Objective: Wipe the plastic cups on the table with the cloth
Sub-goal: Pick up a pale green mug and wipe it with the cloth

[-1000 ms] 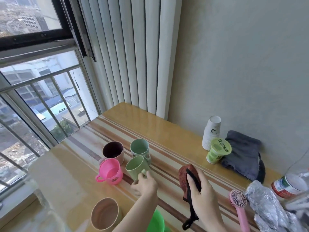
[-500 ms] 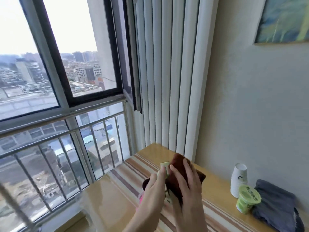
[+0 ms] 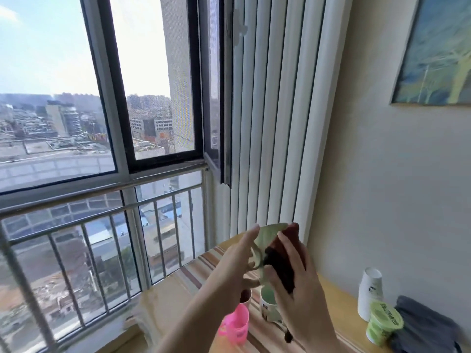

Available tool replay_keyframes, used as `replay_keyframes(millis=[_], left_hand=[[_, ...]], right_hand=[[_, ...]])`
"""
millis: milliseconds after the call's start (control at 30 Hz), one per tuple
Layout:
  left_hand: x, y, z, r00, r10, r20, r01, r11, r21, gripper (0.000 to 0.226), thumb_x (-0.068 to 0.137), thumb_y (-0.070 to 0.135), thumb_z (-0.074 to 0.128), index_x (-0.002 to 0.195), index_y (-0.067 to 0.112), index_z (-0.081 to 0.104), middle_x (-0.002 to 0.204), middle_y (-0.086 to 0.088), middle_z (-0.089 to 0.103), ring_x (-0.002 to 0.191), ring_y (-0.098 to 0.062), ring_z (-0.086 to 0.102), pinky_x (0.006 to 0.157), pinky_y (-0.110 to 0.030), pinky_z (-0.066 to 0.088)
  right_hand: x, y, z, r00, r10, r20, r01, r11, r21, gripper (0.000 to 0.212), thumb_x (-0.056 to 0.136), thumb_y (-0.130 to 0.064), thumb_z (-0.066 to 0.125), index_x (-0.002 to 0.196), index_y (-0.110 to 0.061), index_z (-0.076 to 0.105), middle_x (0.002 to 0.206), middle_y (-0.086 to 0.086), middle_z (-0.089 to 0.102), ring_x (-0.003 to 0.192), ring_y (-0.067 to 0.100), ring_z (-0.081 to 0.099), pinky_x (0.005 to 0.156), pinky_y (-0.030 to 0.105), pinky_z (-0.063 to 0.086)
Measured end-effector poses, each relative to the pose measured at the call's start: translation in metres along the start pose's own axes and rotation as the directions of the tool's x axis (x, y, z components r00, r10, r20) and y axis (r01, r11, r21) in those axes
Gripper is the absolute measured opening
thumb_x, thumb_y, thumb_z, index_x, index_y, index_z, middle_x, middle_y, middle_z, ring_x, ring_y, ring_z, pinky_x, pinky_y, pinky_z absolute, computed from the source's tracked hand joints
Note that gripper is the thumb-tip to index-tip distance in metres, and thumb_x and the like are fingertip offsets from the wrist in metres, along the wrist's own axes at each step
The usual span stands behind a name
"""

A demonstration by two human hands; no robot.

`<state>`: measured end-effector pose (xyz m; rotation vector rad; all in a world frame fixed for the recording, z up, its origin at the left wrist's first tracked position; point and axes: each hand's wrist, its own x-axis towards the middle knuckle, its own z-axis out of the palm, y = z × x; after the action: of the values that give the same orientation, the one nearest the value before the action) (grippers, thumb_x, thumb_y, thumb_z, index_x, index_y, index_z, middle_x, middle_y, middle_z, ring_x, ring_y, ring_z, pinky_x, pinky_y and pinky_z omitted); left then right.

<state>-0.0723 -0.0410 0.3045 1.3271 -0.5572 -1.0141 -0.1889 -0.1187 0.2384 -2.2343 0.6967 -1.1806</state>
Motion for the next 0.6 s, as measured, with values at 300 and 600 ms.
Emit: replay_keyframes(millis=[300, 600], left_hand=[[0.002, -0.010, 0.016, 0.976, 0.220, -0.002, -0.219, 0.975, 0.038, 0.064, 0.079, 0.055, 0.073, 0.126, 0.029, 0.039, 0.119, -0.012, 0.062, 0.102, -0.019, 0.069, 0.078, -0.040, 0.064], [0.005, -0.018, 0.024, 0.979, 0.193, 0.059, -0.190, 0.980, -0.062, 0.088, 0.057, 0.087, 0.066, 0.127, 0.037, 0.047, 0.132, -0.001, 0.060, 0.120, -0.020, 0.063, 0.105, -0.045, 0.051]], right_hand=[[0.002, -0.015, -0.021, 0.972, 0.077, -0.223, -0.007, 0.954, 0.300, 0.064, 0.077, -0.048, 0.062, 0.138, -0.039, 0.047, 0.139, -0.024, 0.050, 0.126, -0.012, 0.048, 0.093, 0.000, 0.039], [-0.009, -0.027, -0.013, 0.917, -0.270, -0.292, 0.234, 0.960, -0.154, 0.073, 0.077, -0.042, 0.070, 0.141, -0.014, 0.048, 0.152, 0.007, 0.040, 0.132, 0.026, 0.046, 0.106, 0.038, 0.044]])
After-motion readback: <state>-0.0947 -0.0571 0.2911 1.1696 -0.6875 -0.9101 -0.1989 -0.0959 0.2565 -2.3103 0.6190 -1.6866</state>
